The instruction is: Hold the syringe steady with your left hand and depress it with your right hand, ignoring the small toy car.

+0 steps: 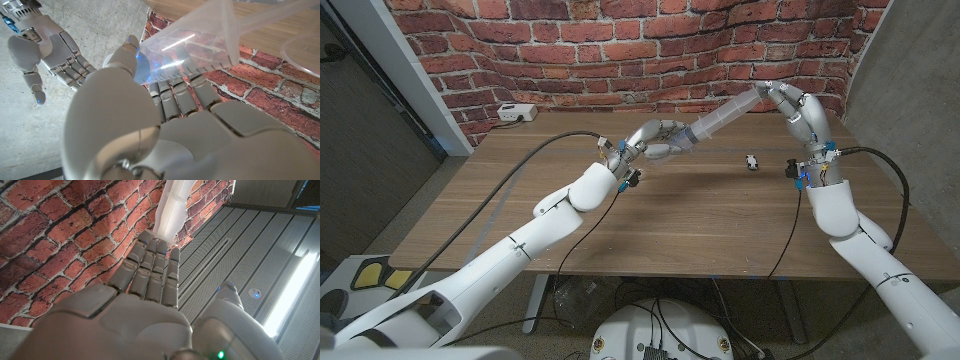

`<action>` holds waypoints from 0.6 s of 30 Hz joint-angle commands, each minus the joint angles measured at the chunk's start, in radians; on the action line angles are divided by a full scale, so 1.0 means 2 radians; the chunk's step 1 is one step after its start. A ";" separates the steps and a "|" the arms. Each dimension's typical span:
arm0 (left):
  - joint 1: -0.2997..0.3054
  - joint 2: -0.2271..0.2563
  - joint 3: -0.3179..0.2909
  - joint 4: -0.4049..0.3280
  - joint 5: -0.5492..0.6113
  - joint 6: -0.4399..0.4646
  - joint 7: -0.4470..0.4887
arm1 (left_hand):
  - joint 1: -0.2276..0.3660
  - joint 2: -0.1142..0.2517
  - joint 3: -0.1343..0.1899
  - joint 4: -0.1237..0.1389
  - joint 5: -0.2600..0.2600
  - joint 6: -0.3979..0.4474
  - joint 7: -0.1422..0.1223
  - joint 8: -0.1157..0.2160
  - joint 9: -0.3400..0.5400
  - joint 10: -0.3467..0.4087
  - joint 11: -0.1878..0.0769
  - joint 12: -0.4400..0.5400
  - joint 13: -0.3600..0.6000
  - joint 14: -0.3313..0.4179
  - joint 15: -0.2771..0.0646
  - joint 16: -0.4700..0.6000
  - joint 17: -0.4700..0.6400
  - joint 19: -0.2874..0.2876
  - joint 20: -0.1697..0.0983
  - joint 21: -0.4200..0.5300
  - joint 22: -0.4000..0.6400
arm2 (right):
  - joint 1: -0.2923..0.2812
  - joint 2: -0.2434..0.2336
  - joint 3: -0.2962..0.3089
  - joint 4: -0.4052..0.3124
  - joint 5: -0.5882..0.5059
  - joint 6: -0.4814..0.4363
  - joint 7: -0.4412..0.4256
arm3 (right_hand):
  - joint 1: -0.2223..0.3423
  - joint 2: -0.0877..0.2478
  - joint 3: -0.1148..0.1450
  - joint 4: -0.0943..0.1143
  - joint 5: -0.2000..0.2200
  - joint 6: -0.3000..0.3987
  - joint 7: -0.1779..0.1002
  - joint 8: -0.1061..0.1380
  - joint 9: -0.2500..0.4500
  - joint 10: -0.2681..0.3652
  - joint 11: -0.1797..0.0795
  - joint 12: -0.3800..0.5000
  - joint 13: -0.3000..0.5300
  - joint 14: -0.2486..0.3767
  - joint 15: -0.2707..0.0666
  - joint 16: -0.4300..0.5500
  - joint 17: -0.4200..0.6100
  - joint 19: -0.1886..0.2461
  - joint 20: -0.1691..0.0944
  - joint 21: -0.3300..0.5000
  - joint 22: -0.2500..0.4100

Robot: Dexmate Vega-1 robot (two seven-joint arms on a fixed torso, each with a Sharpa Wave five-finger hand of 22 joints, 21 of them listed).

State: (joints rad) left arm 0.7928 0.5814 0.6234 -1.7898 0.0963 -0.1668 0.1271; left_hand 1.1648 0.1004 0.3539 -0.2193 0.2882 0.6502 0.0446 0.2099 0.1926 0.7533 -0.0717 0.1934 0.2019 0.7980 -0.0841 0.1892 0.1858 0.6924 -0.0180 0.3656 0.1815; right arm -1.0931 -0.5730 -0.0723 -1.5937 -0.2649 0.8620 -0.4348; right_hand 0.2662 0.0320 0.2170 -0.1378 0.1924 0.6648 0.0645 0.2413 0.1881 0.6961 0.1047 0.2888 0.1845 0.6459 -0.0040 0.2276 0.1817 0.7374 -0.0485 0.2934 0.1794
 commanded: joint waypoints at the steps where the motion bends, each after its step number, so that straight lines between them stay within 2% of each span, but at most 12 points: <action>1: -0.006 -0.005 0.003 0.006 -0.002 -0.002 -0.005 | -0.013 0.009 0.052 0.049 0.000 0.003 0.000 -0.002 0.003 0.001 -0.003 0.002 0.002 0.000 -0.013 0.004 0.002 -0.003 0.001 0.000 0.000 | 0.001 0.003 -0.002 0.002 -0.003 -0.003 -0.003 | 0.005 0.002 0.002 0.000 -0.001 0.005 -0.002 -0.001 0.001 0.005 0.000 0.000 0.002 0.006 -0.002 -0.002 0.001 0.020 -0.017 -0.001 0.001; 18: -0.011 -0.011 0.004 0.013 -0.002 -0.006 -0.002 | -0.015 0.010 0.054 0.049 0.000 0.002 0.001 -0.003 0.003 0.000 -0.003 0.001 0.002 -0.003 -0.012 0.003 0.002 -0.006 0.002 -0.002 0.000 | 0.010 0.003 -0.013 0.010 -0.002 -0.001 -0.003 | 0.006 0.003 0.003 0.001 -0.001 0.012 -0.005 -0.002 0.001 0.012 -0.001 0.000 0.002 0.014 -0.005 -0.002 0.001 0.023 -0.018 -0.002 0.002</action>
State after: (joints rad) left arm 0.7791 0.5662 0.6287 -1.7740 0.0919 -0.1711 0.1211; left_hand 1.1608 0.0964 0.3543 -0.2197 0.2880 0.6484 0.0429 0.2080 0.1934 0.7500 -0.0713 0.1926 0.2019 0.7959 -0.0856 0.1931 0.1888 0.6871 -0.0125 0.3656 0.1815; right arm -1.0843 -0.5686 -0.0840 -1.5869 -0.2697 0.8527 -0.4378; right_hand 0.2702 0.0360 0.2168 -0.1378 0.1924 0.6740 0.0550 0.2413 0.1881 0.7093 0.0999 0.2888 0.1845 0.6621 -0.0126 0.2276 0.1816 0.7412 -0.0450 0.2931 0.1793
